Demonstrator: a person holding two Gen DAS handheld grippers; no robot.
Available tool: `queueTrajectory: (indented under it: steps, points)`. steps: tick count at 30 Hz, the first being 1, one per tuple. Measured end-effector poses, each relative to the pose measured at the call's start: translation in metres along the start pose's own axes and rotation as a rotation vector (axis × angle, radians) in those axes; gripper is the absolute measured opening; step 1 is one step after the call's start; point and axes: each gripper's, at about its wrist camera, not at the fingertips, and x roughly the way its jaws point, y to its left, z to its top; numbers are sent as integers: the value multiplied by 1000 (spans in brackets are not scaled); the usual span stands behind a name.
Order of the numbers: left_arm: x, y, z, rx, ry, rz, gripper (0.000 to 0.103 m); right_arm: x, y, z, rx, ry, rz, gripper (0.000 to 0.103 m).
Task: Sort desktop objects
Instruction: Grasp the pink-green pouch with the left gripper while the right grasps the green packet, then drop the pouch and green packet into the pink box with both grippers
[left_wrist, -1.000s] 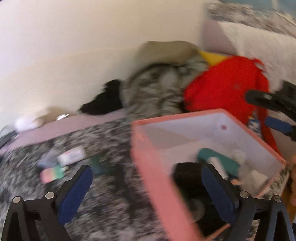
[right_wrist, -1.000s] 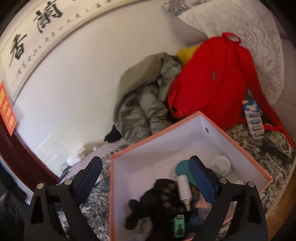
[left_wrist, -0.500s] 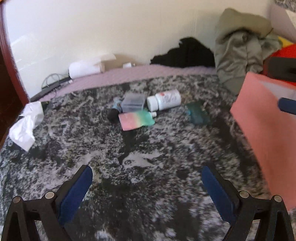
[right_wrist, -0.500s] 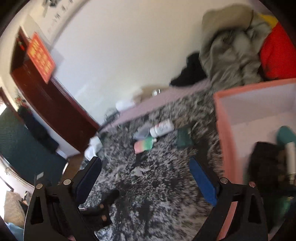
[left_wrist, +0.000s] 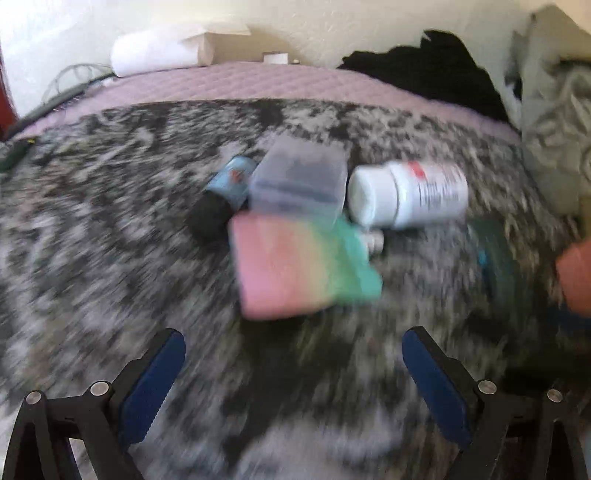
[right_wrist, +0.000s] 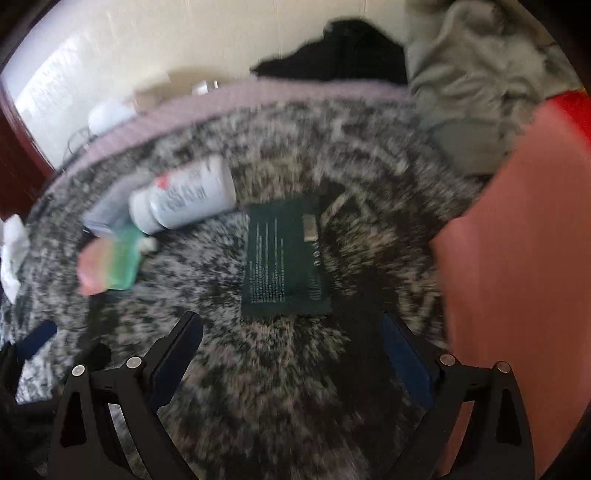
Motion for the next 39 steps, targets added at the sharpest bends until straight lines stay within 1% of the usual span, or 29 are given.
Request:
queueTrajectory:
  steps: [2,3,4,7,8,9,10,11,12,13,14,17,20,21,24,28,29,30,33,35,39]
  points:
    - [15,0,6,-33,-6,-49,97,21,-2,3,-7,10,-30,101]
    - [21,0,9,-40,-17,-58,99,32,-3,5,-10,15,-45,102]
    - [24,-2,13,-30,-38,-56,99,42,-4,7,-14,21,-60,103]
    - [30,-5,24,-18,-42,-40,99,53,-7,13,-6,-5,-71,103]
    - [31,-7,23,-7,-56,-29,96,54,-7,15,-9,-15,-72,101]
    - [31,-9,22,7,-64,-6,85,53,-6,16,-26,-20,-75,97]
    - [30,-10,21,20,-73,15,80,51,-5,16,-44,-26,-77,93]
    - [28,-10,20,26,-73,3,80,49,-2,17,-67,-33,-80,71]
    - [22,-8,16,22,-75,-33,80,44,3,17,-101,-43,-84,48]
    - [18,-7,14,22,-74,-45,80,40,9,16,-131,-46,-91,48]
    - [14,-7,9,29,-66,-48,76,37,14,13,-147,-38,-94,48]
    - [-4,-9,-5,69,-40,-25,76,28,20,-2,-161,-17,-72,48]
    - [-38,-13,-20,103,-46,5,76,7,19,-21,-141,21,-13,48]
    - [-57,-13,-26,104,-61,15,76,0,18,-27,-134,34,7,48]
    - [-110,-8,-50,68,-109,15,76,-36,24,-46,-101,43,99,47]
    - [-182,-5,-89,45,-174,59,76,-101,34,-73,-102,-20,208,47]
    - [-195,-7,-94,48,-192,65,76,-119,35,-83,-109,-40,238,48]
    - [-219,-11,-104,56,-232,66,76,-137,37,-92,-119,-61,263,48]
    - [-270,-22,-124,54,-330,53,76,-187,44,-119,-165,-125,315,48]
    - [-294,-32,-133,61,-380,56,76,-223,47,-135,-200,-173,347,48]
    - [-342,-54,-143,83,-475,53,76,-286,42,-153,-262,-297,354,48]
